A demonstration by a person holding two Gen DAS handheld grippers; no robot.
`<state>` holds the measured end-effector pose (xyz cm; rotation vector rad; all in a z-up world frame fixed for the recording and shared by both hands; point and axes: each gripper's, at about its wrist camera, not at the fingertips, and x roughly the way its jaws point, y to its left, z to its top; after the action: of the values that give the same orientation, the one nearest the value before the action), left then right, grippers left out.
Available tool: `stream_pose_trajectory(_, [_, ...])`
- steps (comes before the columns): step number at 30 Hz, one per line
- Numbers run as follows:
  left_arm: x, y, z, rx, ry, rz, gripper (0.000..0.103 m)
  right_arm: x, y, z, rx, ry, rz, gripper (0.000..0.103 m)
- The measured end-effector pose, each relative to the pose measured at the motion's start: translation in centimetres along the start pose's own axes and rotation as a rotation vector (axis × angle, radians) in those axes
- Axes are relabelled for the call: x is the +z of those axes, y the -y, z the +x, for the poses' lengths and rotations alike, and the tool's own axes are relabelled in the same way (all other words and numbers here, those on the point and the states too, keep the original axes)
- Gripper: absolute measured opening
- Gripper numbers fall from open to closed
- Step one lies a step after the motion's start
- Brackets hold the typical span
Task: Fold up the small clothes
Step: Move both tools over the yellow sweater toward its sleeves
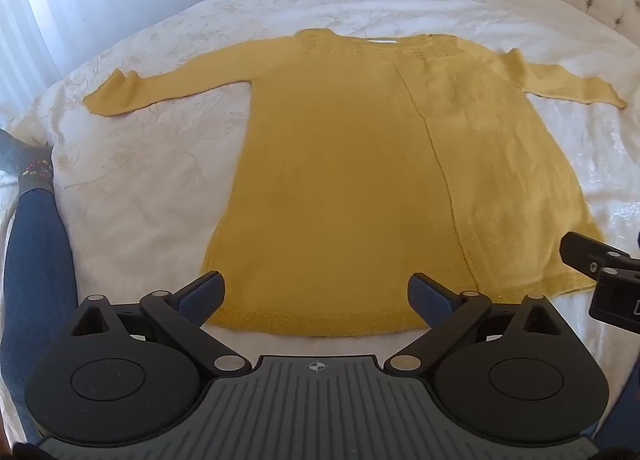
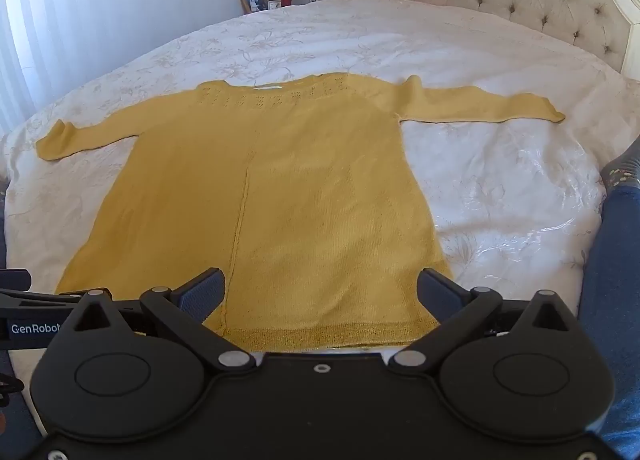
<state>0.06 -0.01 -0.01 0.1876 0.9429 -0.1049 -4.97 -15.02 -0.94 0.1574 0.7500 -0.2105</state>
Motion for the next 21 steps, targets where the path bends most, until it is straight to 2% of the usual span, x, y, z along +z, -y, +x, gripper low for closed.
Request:
stream_pose_trajectory(8, [0.29, 0.5, -0.15, -0.002, -0.005, -0.009, 0.1, -0.25, -0.22, 0.17, -0.02, -0.002, -0.013, 0.101])
stream_pose_trajectory(21, [-0.16, 0.2, 0.41, -0.021, -0.019, -0.005, 0.1, -0.48, -0.06, 0.99, -0.02, -0.06, 0.006, 0.101])
